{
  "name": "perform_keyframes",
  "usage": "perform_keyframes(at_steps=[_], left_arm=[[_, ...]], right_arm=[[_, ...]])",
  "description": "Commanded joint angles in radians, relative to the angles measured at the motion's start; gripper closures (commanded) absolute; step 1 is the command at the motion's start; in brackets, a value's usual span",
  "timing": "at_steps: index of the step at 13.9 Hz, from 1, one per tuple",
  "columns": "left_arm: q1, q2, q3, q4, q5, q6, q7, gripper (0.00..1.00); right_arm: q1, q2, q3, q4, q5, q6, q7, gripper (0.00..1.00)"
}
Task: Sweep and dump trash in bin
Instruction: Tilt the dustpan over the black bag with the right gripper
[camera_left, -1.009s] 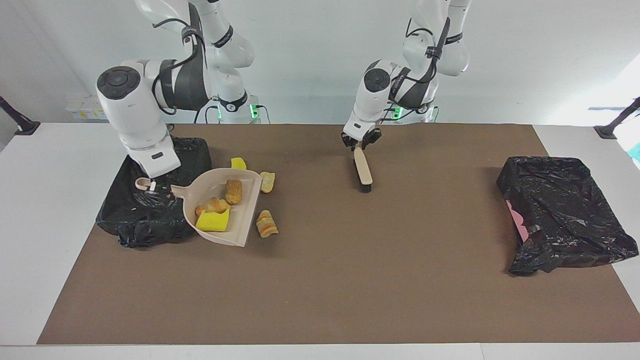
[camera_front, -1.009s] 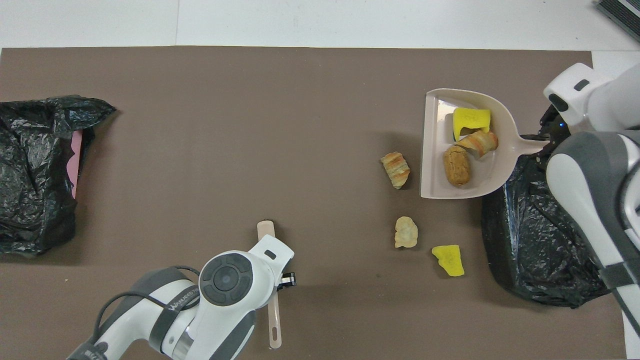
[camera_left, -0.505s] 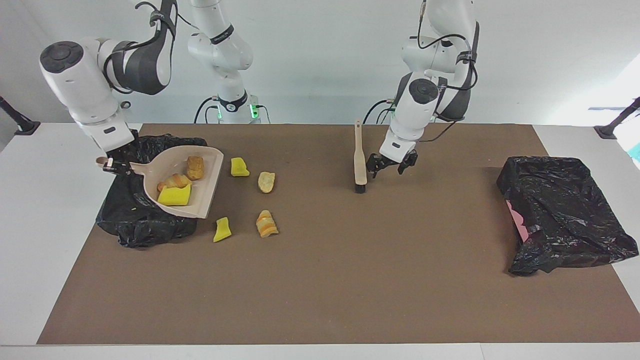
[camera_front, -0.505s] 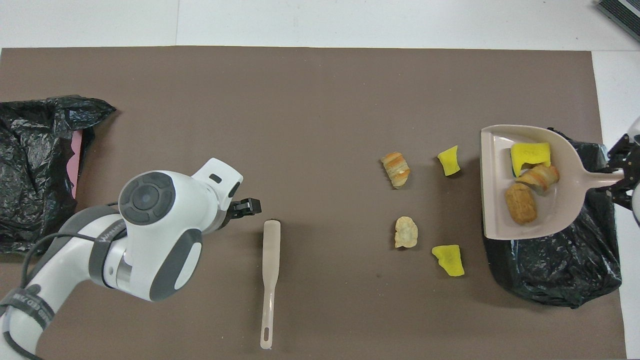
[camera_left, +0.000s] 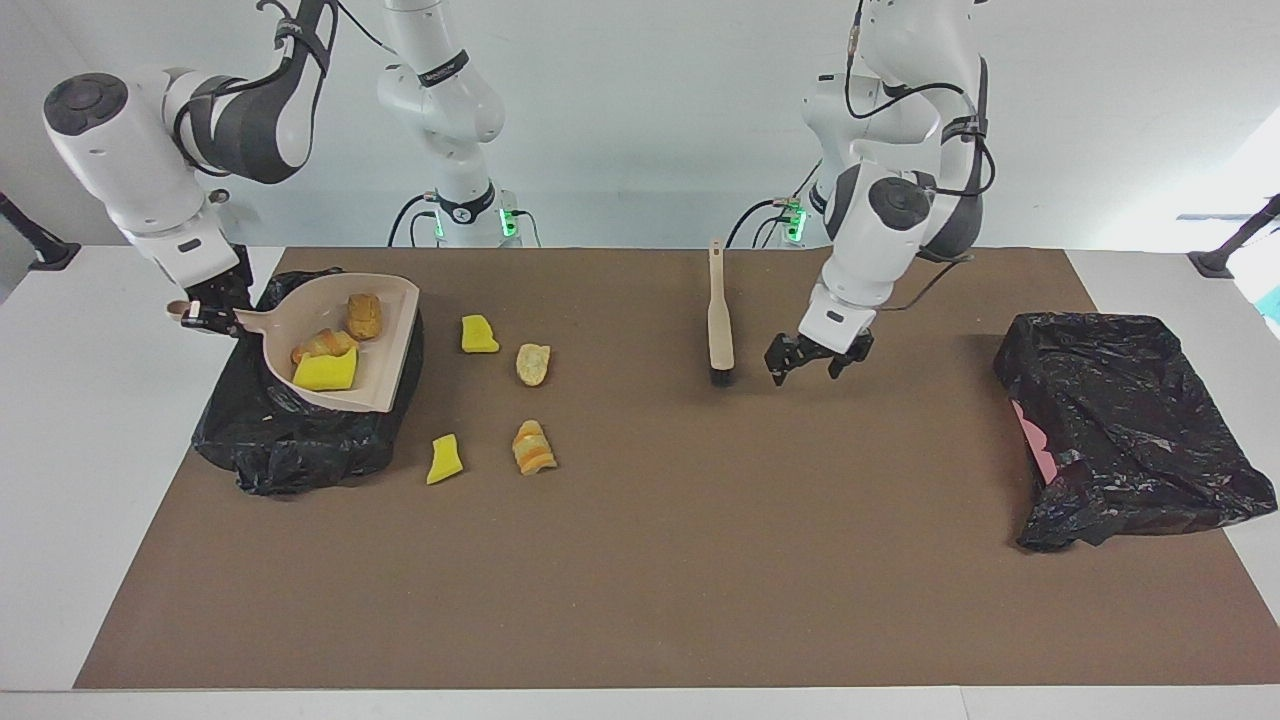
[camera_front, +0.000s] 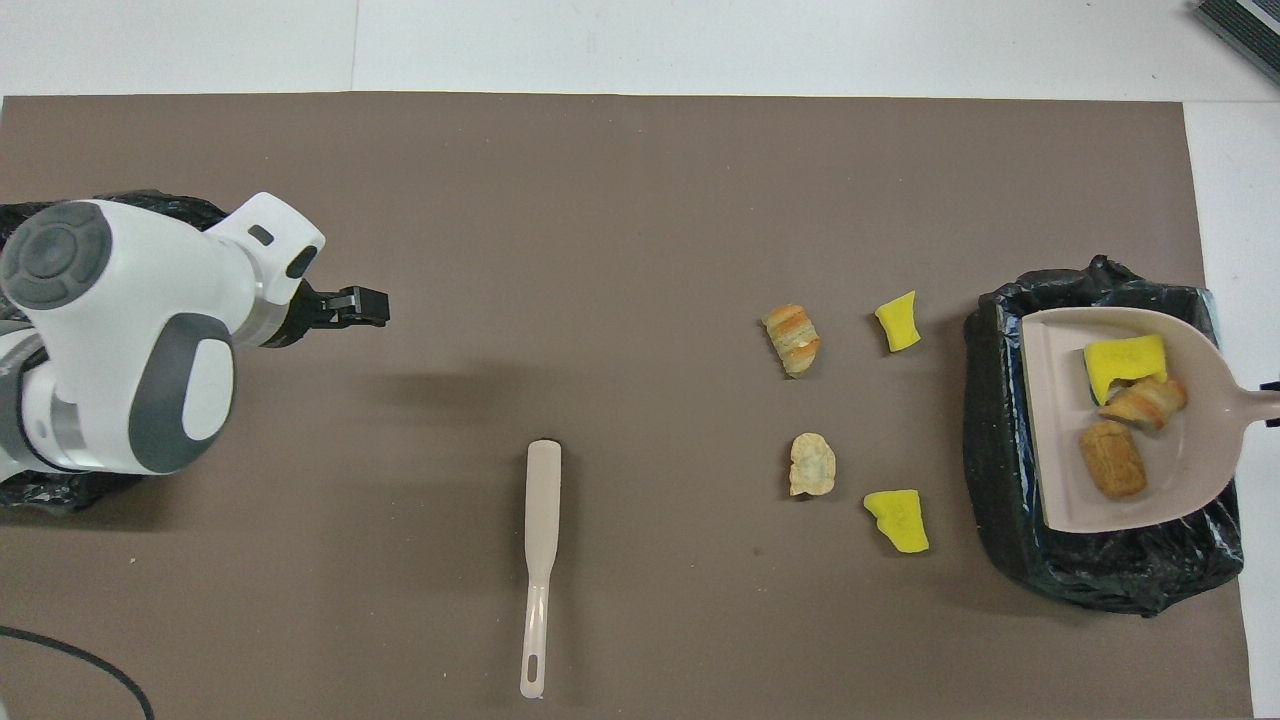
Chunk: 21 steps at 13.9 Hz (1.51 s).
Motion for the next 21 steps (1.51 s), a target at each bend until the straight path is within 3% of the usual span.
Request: perform_keyframes(at_steps=[1,6,10,12,13,15,21], left_arm=[[0.068,-0.002,-0.012,0.122,0.009,-0.176,0.111,0.00],[0.121,-0.019,-0.006,0.313,0.020,-0.427,0.147,0.00],[0.118,-0.016,0.006,0.454,0.058,-0.624,0.152,0.00],[0.115,-0.025,-0.001,0.464,0.092,-0.652,0.164,0.00],[0.109,-0.067,0.003,0.453,0.082,-0.640,0.167,0.00],[0.105,-0.124,0.003,0.360,0.083,-0.619,0.167,0.00],[0.108,-0.141,0.003,0.361,0.092,-0.631,0.199,0.00]], right_arm=[[-0.004,-0.059,0.008,-0.081,-0.123,0.060,-0.001,1.00],[0.056,-0.150,0.010,-0.211,-0.383,0.111,0.287,1.00],[0.125,-0.159,0.011,-0.216,-0.525,0.097,0.372,1.00],[0.125,-0.162,0.015,-0.213,-0.565,0.096,0.373,1.00],[0.128,-0.170,0.015,-0.210,-0.580,0.091,0.372,1.00],[0.131,-0.188,0.018,-0.210,-0.625,0.082,0.372,1.00],[0.180,-0.193,0.030,-0.156,-0.732,-0.002,0.369,1.00]])
